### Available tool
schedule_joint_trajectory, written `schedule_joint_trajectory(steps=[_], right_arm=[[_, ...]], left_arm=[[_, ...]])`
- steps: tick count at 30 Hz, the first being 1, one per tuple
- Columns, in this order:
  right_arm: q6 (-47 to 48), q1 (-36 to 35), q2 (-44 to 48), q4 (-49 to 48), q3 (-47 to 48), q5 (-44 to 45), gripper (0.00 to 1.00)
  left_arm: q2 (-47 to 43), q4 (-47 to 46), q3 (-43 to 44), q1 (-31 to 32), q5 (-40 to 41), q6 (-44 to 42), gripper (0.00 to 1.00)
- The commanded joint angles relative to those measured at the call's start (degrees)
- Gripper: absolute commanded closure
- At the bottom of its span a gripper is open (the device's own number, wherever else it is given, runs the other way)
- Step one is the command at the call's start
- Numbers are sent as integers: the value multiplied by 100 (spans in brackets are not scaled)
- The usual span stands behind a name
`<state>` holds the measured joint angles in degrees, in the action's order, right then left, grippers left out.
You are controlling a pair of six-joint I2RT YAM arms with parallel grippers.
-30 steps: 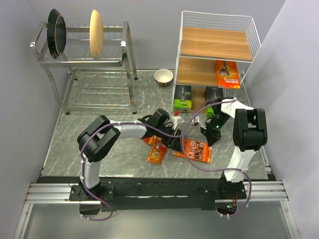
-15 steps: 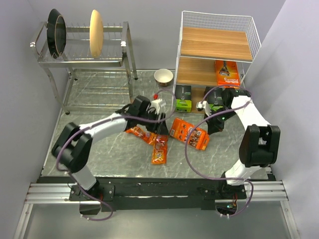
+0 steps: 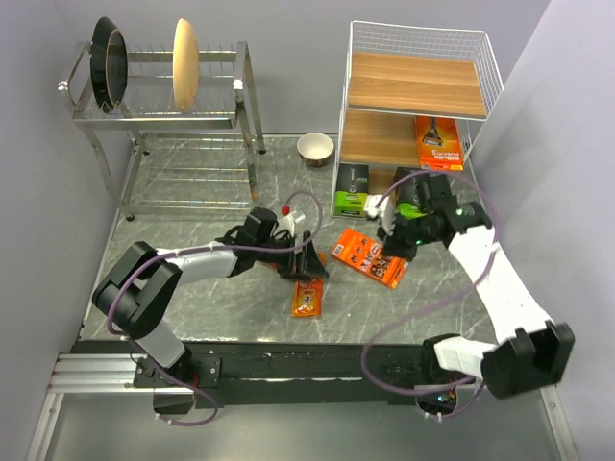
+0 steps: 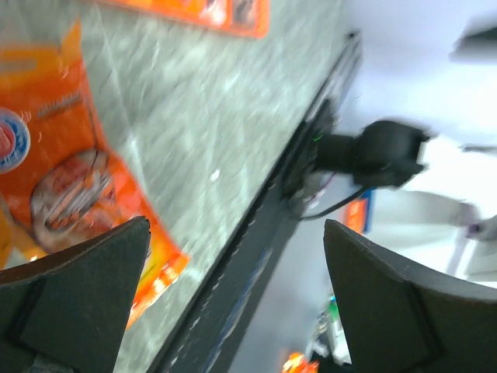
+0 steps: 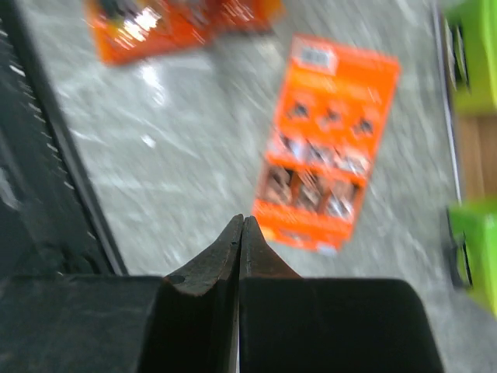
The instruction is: Place and organize the shaving razors onto the shelf
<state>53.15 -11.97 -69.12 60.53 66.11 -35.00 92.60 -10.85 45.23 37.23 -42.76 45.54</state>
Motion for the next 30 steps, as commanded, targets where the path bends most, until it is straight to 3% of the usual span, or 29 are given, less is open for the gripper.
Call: schedule_joint_trajectory(steps=[1,3,4,5,8,10,15,19,30], right_arm=[[-1854,-272,233,-1355,-474,169,100],[-2053,-105,-64,-1474,-511,169,98],[-2080,-8,-223,-1370,-415,239,74],[-2071,27,-372,-1290,-345,379,66],[-1826,475,-707,-1210,-282,293,54],[-1493,747,-918,-1211,-265,134,47],[-728,1459,-1892,-710,156,91,41],[-411,1768,-2254,-692,192,116,38],[178,1926,-3247,-683,324,301,36]], left_arm=[[206,-1278,152,-41,-724,781,1],[259,-1402,170,-49,-760,886,0],[259,-1272,248,-41,-742,791,1],[250,-1148,441,-23,-716,668,0],[425,-700,949,135,-436,386,0],[724,-899,1154,240,-294,394,4],[1549,-920,1760,267,-251,746,16],[1945,-1085,1918,284,31,1105,18],[2790,-480,1998,293,637,1563,18]])
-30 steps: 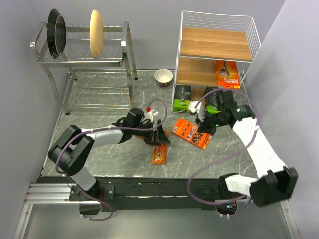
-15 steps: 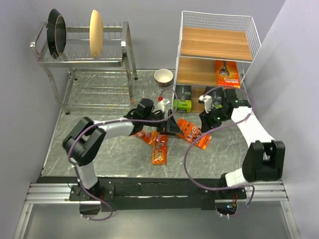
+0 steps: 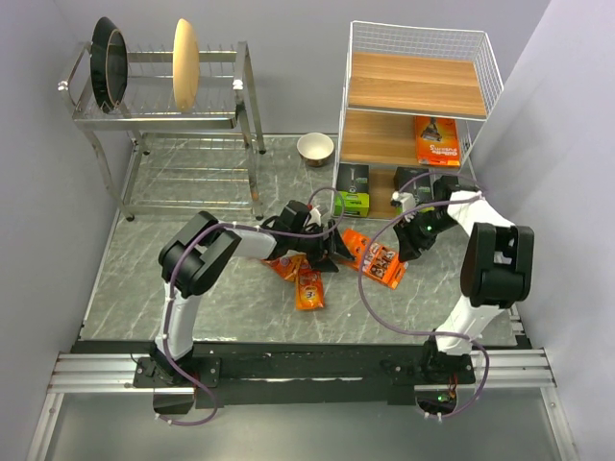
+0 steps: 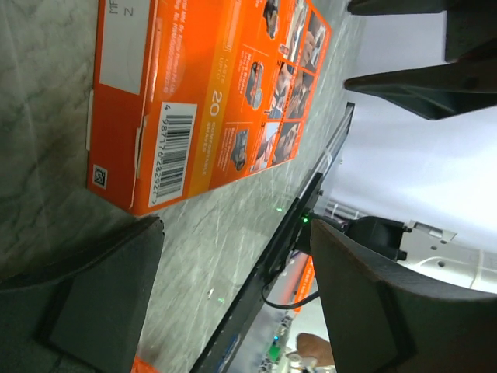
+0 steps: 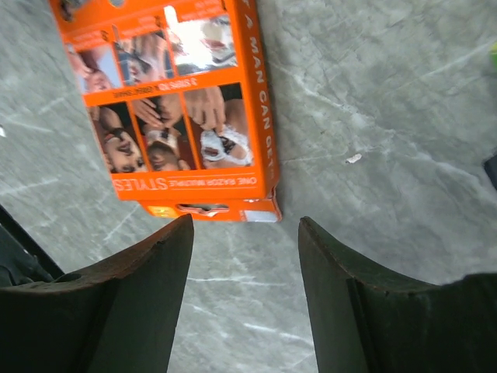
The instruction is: Place and organize the shaving razors onto the shelf
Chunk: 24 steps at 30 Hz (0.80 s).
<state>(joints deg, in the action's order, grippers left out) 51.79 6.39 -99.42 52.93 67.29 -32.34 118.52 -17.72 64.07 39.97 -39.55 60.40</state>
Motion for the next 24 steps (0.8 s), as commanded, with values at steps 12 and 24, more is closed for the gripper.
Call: schedule_joint_trajectory(steps=[12,24], right_arm=[[701,169,-860,227,364,-79,36],[1773,55,-1581,1739,435,-712,49]], left_arm=[[453,356,114,20,369,235,19],[681,172,-88,-6,378,384,21]])
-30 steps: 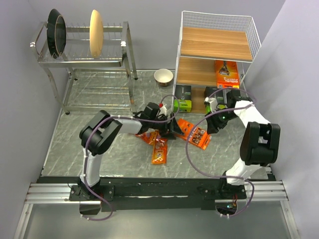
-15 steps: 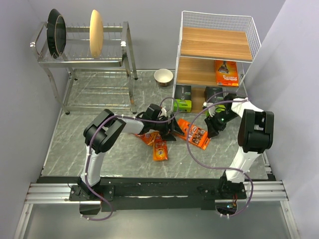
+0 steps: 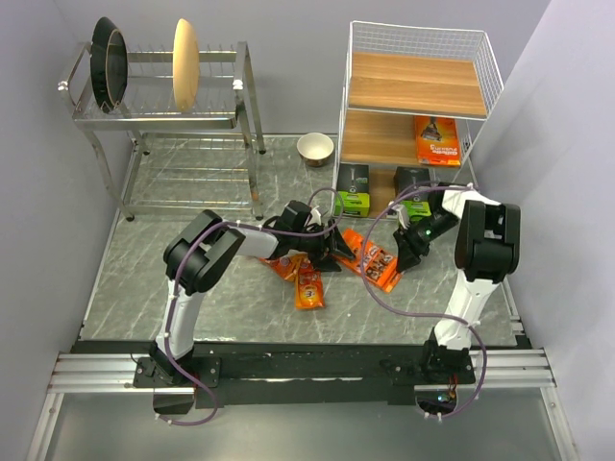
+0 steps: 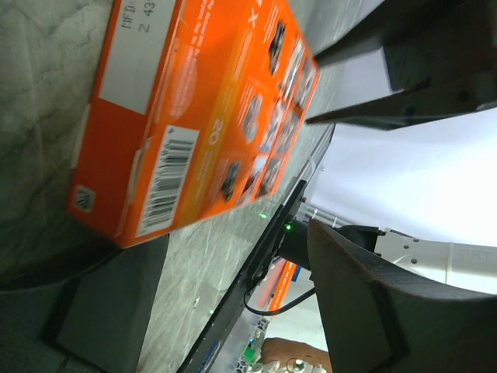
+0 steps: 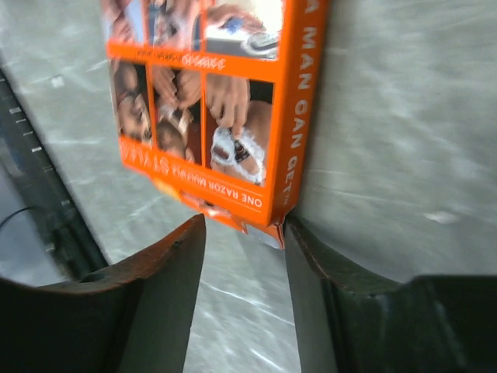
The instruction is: Place and organize the shaving razors onto the shelf
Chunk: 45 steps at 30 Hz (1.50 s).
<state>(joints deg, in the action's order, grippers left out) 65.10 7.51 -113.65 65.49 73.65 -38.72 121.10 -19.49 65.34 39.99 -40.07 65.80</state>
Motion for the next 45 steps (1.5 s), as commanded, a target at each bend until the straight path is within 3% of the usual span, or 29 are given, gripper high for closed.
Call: schedule_joint_trajectory(steps=[1,5,10,14,17,24,31,33,38,45], right_arm=[[433,-56,-141,456,-254,-66,50],[127,-56,70,280,-316,-188,59],[-497,-91,263,35,-245,-566,62],[-1059,-302,536,-317,-613,-567,69],[-1183,-539,756,-450,-886,-523,73],[-1561,-724,1142,-415,-677,-1137,75],[-2439,-1426,1441,-731,-324,-1674,75],[-2581,-1585,1529,-915,-368,-1735,75],[-3292,-2103,1872,-1660,-641,-1745,76],[-4180,-2455,2258,-2646,-887,-894,87]], left_arm=[[441,349,-232,-8,422,-103,21],[555,182,-338,18,369,117,23],[730,-283,-645,141,255,783,27],[889,-1055,-909,272,158,1417,31],[968,-1084,-883,343,123,1497,33],[933,-1066,-918,343,149,1532,40],[1047,-1346,-1049,361,149,1673,51],[1012,-1452,-1111,361,149,1708,52],[959,-1576,-1111,317,132,1708,40],[899,-1559,-1164,247,96,1682,36]])
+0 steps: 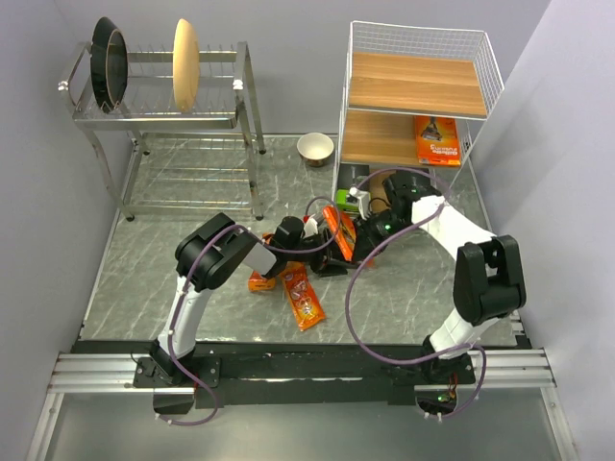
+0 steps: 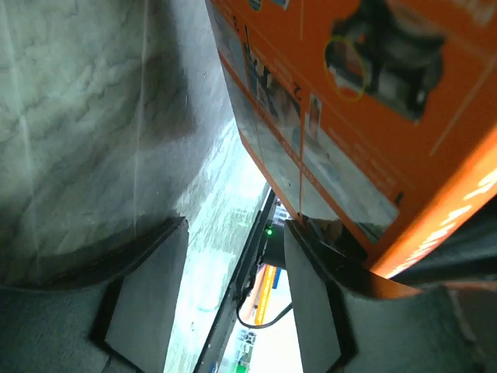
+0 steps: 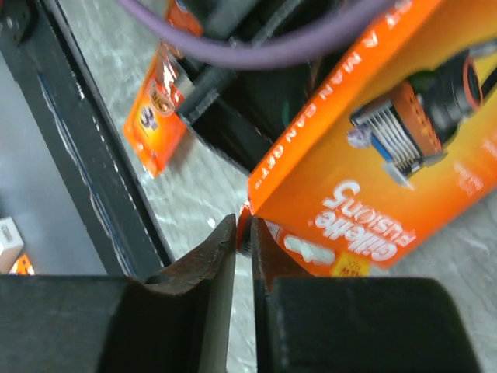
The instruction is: Place and organize the shaving razors onto the shelf
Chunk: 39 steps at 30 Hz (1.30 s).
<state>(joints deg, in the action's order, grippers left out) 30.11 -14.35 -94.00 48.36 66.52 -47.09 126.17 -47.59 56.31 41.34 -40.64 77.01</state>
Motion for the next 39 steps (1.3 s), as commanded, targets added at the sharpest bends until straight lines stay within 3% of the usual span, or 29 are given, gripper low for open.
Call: schedule_joint_trajectory(steps=[1,6,10,13,18,20,23,26,33,38,39], right_arm=[[-673,-279,312,-960,-157,85,87],[-611,-288,444,-1039,-201,314,88],[-734,-314,286,-1179,-271,341,89],[-787,-340,145,-1294,-306,446,91],[-700,-367,48,-1197,-306,420,94],[-734,-419,48,-1284,-350,402,94],[-875,-463,-5,-1355,-307,359,95],[-1024,-542,21,-1469,-280,306,95],[-1384,-762,267,-1680,-499,253,99],[-1569,-868,285,-1918,-623,288,99],[-1587,-868,277,-1892,-571,306,97]], left_arm=[[330,1409,-244,33,136,491,32],[-398,3216,-42,-407,48,-756,15],[-865,3503,-296,-688,-40,-1285,9],[-1155,2847,-988,-820,-49,-1119,8],[-1376,1870,-1404,-900,-172,-926,7],[-1271,1335,-1308,-821,-172,-680,7],[-920,1401,-685,-619,-181,-697,7],[-420,1139,-367,-434,-137,-155,8],[-136,260,-331,-188,-137,507,15],[-163,66,-402,-249,-207,543,35],[-198,83,-402,-258,-225,508,43]])
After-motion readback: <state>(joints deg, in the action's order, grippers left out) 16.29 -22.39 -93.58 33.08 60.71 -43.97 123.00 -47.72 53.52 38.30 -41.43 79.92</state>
